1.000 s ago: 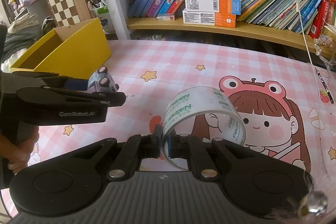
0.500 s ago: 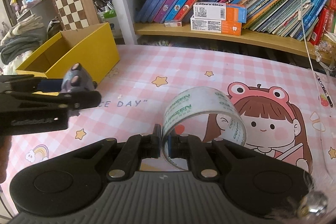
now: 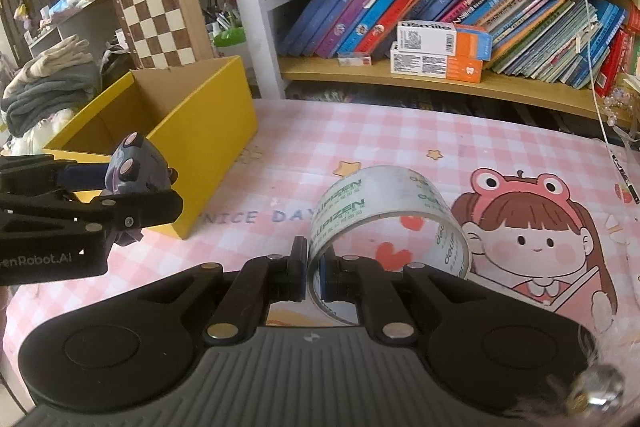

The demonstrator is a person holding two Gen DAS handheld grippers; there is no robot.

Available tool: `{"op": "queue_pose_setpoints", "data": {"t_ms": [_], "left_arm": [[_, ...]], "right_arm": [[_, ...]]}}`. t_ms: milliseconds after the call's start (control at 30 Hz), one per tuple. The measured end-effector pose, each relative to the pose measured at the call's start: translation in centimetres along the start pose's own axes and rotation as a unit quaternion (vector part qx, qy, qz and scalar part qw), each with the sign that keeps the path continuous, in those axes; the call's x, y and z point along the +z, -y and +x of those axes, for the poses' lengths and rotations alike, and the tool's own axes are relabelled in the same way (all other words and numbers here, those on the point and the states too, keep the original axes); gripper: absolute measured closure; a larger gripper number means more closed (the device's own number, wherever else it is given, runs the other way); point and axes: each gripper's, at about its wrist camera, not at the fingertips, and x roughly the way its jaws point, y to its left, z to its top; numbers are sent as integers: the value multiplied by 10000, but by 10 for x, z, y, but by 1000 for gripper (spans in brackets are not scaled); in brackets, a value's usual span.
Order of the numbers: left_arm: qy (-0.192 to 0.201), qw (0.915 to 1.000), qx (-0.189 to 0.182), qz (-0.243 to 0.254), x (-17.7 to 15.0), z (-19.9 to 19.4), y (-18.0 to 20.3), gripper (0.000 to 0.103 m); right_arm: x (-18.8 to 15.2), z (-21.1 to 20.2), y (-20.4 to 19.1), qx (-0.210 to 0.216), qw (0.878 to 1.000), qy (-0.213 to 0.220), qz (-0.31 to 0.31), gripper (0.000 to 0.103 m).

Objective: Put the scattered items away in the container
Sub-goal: 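Carry the toy car with the left gripper and tape roll with the right toward the box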

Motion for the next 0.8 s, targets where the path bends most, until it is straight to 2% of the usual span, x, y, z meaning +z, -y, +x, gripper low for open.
{"op": "queue_pose_setpoints", "data": {"t_ms": [333, 800], "left_arm": [[170, 9998, -89, -83, -3, -21, -38, 43], [469, 9982, -59, -364, -3, -45, -90, 43]], "right_arm": [[5, 0, -45, -104, 9999, 57, -82, 97], [20, 9, -104, 17, 9990, 172, -423, 97]]}}
